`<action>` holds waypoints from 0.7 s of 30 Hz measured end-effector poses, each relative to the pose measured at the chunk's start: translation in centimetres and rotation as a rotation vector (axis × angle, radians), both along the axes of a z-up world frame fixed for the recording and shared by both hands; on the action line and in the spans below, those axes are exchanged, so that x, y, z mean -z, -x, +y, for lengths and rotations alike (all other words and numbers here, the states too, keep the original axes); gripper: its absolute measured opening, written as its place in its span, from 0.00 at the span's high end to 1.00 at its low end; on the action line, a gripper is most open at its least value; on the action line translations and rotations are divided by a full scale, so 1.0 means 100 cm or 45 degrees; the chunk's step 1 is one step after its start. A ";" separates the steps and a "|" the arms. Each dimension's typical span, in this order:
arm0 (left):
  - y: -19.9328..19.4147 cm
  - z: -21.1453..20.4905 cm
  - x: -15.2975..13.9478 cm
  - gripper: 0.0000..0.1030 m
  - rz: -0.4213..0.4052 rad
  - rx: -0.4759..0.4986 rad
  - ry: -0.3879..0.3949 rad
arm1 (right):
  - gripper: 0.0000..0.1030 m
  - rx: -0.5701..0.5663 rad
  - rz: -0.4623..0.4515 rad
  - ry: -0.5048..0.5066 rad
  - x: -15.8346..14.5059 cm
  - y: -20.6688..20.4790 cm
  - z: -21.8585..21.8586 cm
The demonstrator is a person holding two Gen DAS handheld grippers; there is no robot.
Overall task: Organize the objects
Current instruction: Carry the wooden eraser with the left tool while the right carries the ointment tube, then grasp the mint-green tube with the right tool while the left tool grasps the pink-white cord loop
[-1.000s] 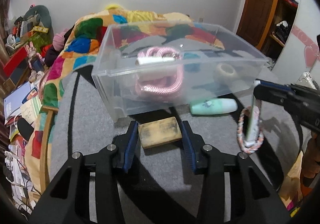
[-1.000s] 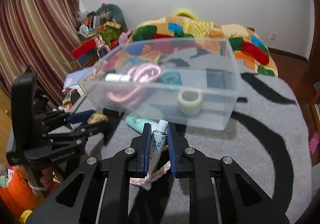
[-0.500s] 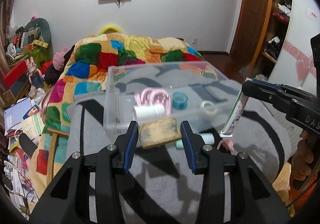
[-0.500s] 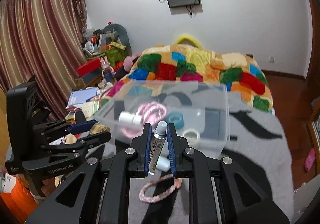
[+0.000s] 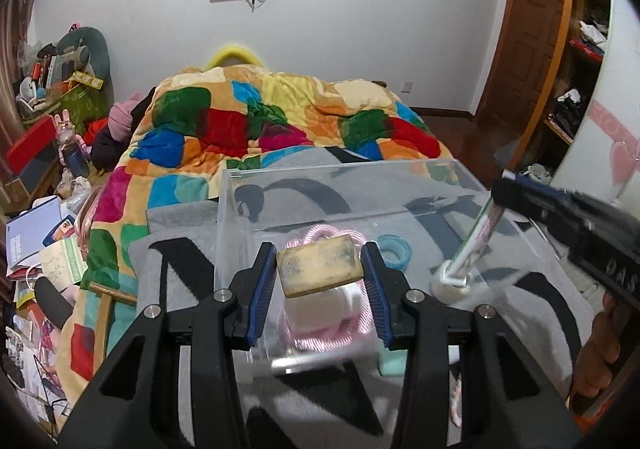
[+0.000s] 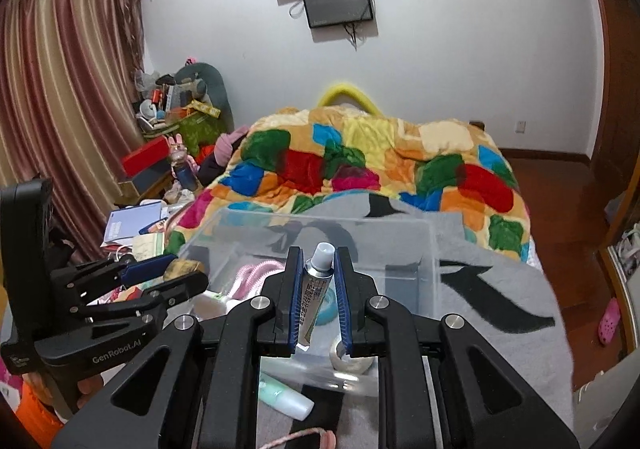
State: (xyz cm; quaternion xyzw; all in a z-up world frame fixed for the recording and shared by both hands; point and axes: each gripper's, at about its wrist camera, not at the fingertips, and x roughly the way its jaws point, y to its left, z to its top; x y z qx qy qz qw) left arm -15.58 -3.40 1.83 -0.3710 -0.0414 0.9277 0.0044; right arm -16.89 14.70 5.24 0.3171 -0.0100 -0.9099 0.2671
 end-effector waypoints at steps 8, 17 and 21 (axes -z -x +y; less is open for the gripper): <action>0.011 0.003 0.019 0.58 -0.091 0.055 -0.042 | 0.86 -0.064 -0.108 -0.091 0.032 0.010 -0.017; -0.020 0.015 -0.003 0.57 -0.006 0.105 0.009 | 0.79 -0.083 -0.089 -0.174 0.033 -0.006 -0.008; -0.036 0.022 -0.005 0.57 0.001 0.132 0.024 | 0.77 -0.084 -0.059 -0.180 0.026 -0.021 0.002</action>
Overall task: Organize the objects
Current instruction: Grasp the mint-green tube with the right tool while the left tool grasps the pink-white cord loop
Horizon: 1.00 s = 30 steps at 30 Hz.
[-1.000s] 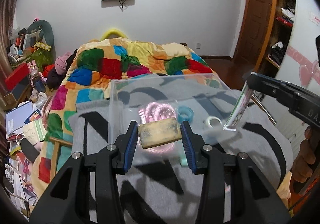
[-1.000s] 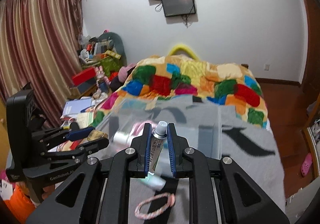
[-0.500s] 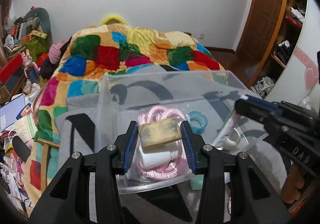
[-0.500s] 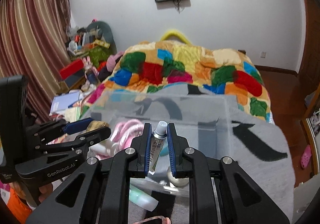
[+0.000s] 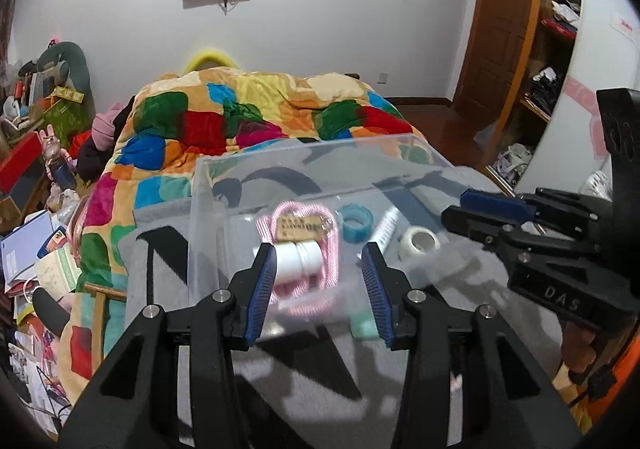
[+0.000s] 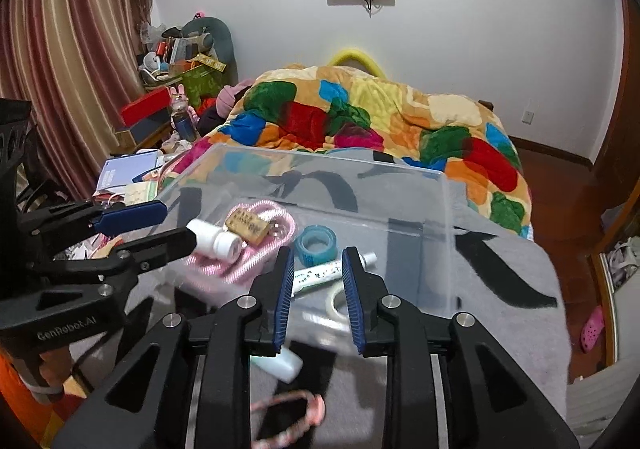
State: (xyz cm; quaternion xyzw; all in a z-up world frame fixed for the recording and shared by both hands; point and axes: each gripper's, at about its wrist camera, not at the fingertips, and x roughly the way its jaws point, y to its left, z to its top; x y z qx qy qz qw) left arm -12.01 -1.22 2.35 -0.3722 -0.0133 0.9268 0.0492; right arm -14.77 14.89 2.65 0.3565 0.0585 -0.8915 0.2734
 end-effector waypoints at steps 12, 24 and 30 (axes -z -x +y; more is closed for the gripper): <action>-0.032 0.000 0.050 0.57 -0.157 0.049 0.023 | 0.69 -0.109 -0.097 -0.115 0.043 -0.033 0.001; -0.045 -0.004 0.066 0.57 -0.208 0.081 -0.046 | 0.68 -0.352 -0.188 -0.254 0.069 -0.017 -0.049; -0.048 0.007 0.063 0.57 -0.209 0.121 -0.047 | 0.85 -0.373 -0.193 -0.222 0.068 -0.028 -0.040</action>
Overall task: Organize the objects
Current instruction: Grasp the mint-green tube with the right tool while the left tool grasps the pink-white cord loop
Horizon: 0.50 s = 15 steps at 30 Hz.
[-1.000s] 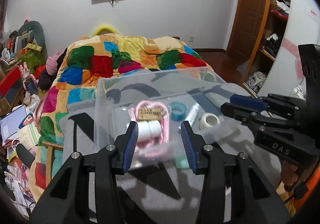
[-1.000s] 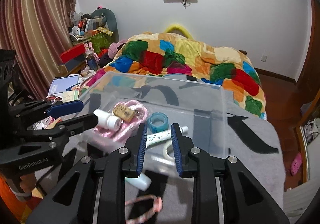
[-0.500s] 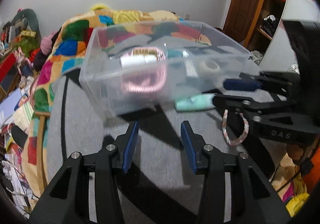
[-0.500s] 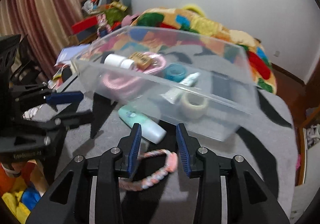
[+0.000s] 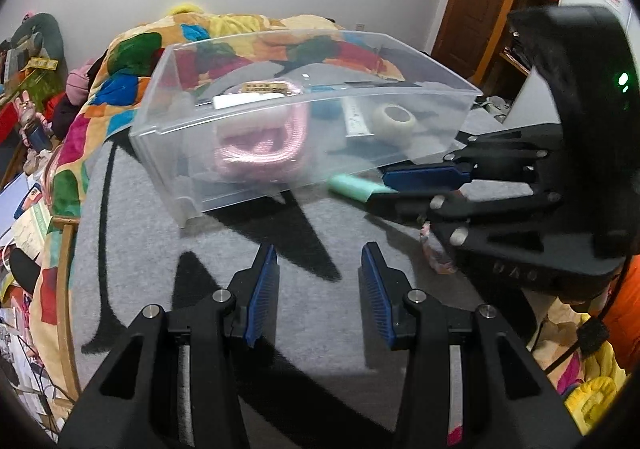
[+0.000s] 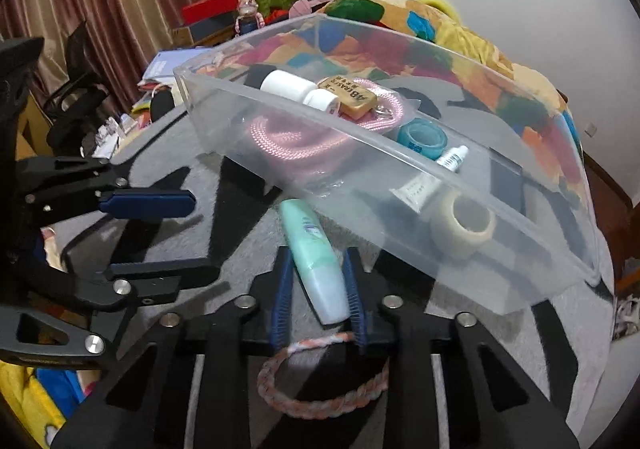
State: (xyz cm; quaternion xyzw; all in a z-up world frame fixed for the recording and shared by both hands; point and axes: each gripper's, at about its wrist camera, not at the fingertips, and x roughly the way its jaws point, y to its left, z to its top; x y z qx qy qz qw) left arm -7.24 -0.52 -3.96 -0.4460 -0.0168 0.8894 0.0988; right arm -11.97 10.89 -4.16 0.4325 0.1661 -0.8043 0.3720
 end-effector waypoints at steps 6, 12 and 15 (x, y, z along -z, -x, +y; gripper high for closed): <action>0.000 0.024 -0.007 0.57 0.006 0.085 -0.007 | 0.88 0.098 0.070 0.081 -0.025 -0.010 0.033; 0.004 0.063 -0.009 0.57 -0.009 0.219 -0.011 | 0.88 0.217 0.110 0.105 -0.037 -0.017 0.078; 0.013 0.080 -0.005 0.49 -0.030 0.251 0.012 | 0.88 0.276 0.104 0.116 -0.036 -0.018 0.096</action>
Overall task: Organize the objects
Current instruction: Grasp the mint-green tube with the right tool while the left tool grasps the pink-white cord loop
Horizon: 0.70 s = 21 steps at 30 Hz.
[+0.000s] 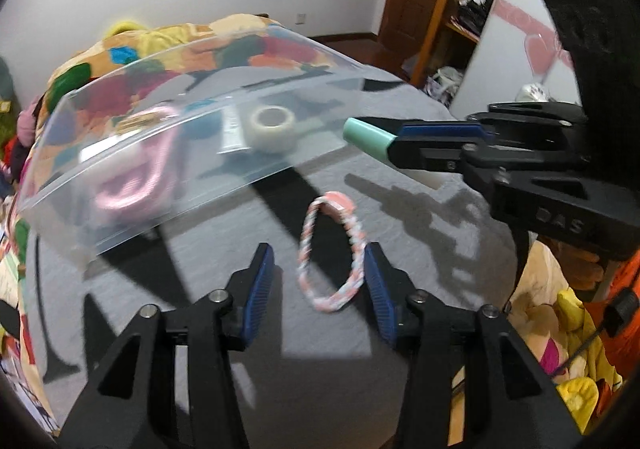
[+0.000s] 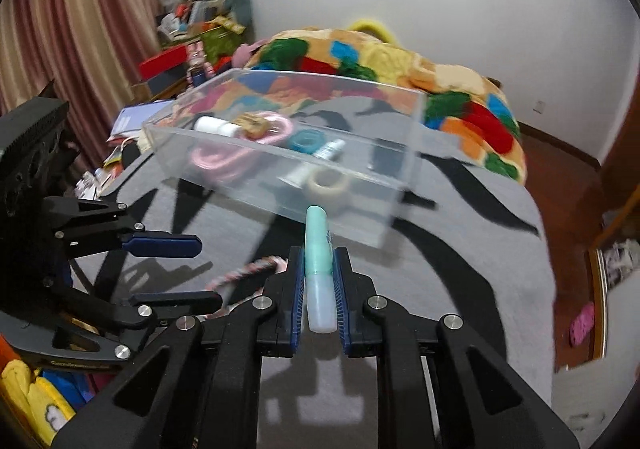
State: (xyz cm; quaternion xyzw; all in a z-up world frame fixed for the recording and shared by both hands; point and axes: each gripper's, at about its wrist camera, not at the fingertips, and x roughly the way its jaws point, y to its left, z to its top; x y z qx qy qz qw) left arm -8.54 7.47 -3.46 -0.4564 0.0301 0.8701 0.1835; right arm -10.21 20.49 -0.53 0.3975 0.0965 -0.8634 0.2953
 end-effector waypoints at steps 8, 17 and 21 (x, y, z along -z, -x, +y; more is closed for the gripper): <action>0.028 0.022 0.017 0.66 -0.002 -0.037 0.109 | 0.87 0.061 -0.031 0.063 0.007 -0.006 0.027; 0.011 -0.002 -0.003 0.94 0.088 -0.082 0.051 | 0.87 0.062 0.003 0.153 -0.003 -0.010 0.025; 0.005 -0.017 -0.027 0.94 0.156 -0.115 0.004 | 0.87 0.051 0.037 0.189 -0.015 -0.009 0.020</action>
